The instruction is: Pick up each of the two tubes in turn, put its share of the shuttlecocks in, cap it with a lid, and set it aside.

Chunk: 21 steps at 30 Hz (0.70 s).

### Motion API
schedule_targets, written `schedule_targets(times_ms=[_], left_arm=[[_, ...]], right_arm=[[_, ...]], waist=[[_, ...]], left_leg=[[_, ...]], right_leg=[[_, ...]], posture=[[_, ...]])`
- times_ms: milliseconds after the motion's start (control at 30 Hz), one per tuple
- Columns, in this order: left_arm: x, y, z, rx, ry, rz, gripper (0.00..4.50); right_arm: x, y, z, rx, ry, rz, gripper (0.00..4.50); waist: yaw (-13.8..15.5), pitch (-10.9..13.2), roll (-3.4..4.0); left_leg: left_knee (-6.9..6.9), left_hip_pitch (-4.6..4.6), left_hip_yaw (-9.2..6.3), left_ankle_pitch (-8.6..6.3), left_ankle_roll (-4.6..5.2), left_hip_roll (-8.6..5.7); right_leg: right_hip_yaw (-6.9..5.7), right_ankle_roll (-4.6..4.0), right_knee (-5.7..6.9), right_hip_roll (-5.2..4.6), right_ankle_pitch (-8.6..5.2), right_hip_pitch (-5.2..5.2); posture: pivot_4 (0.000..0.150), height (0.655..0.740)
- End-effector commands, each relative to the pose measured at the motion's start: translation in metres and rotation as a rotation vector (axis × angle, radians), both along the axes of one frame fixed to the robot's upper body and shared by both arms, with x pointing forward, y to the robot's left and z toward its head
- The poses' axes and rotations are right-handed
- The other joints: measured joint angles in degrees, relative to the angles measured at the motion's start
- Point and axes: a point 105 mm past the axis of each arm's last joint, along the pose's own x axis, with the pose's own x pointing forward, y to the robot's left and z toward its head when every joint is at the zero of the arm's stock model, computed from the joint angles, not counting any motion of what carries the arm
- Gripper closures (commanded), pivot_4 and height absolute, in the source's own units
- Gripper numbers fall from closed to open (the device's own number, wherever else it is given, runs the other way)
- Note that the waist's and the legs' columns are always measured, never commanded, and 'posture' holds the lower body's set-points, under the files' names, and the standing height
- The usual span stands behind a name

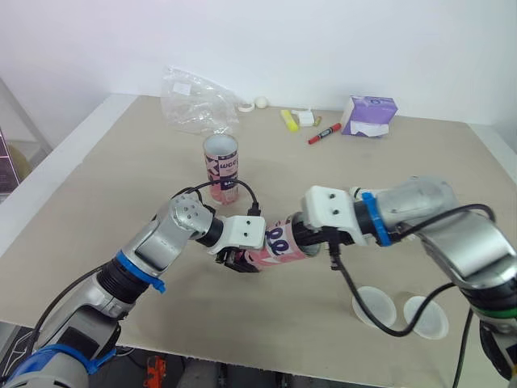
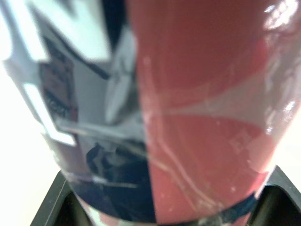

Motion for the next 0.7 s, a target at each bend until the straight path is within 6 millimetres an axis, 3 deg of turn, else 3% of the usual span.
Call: schedule_targets(times_ms=[33,700], left_arm=[[0.002,0.002,-0.009,0.051,0.003,0.045,1.63],[-0.001,-0.003,-0.011,0.043,-0.003,0.043,1.63]], right_arm=[[0.008,0.007,-0.007,-0.088,-0.04,0.039,4.34],[0.006,0.048,-0.053,-0.074,0.11,0.172,4.34]], waist=[[0.0,0.0,0.0],[-0.9,-0.1,0.02]], left_leg=[[0.02,-0.06,-0.02,0.01,0.02,-0.01],[-0.18,1.32,-0.25,0.08,-0.23,0.51]], right_leg=[[-0.01,0.01,0.01,0.08,0.0,-0.02],[-0.21,0.01,0.19,0.24,-0.05,0.69]], posture=[[0.15,0.74],[0.15,0.74]])
